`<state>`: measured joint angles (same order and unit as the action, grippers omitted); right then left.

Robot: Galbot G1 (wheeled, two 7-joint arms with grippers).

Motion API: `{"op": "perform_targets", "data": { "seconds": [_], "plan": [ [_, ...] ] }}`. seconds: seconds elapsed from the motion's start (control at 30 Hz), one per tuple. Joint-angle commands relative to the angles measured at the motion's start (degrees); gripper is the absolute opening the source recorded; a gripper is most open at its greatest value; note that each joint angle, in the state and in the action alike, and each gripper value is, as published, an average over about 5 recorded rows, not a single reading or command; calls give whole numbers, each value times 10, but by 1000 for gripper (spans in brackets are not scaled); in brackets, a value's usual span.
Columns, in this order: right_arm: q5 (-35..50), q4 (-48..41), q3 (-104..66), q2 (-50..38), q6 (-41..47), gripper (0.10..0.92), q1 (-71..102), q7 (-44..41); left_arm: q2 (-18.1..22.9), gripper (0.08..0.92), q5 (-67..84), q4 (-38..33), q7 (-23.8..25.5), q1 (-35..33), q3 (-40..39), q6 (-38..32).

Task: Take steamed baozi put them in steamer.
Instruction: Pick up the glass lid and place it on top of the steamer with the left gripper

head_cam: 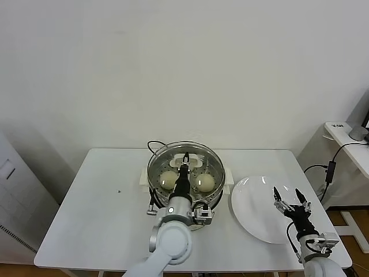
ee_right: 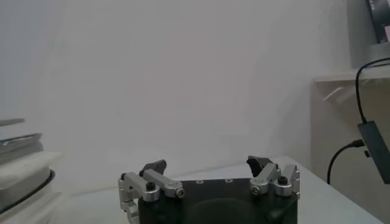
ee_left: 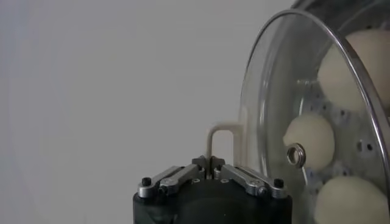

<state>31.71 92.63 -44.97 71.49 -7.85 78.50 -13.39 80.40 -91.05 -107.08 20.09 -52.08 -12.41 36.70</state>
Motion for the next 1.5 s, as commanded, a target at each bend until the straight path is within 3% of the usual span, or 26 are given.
{"op": "perform_targets", "data": {
  "seconds": [0.03,1.07,1.3,1.5],
  "plan": [
    [0,-1,0,3,-1,823,1,-1,11,103,-5,9,-3,-5,-5,0],
    [2,1,-9,3,-2,823,8,-2,9,109,34,24,-46,-22,9,-15],
    [2,1,-10,4,-2,823,8,-2,-15,268,59,-32,-42,-47,16,-16],
    [2,1,-11,4,-2,823,9,-3,-54,441,168,-145,12,-91,49,-44]
  ]
}}
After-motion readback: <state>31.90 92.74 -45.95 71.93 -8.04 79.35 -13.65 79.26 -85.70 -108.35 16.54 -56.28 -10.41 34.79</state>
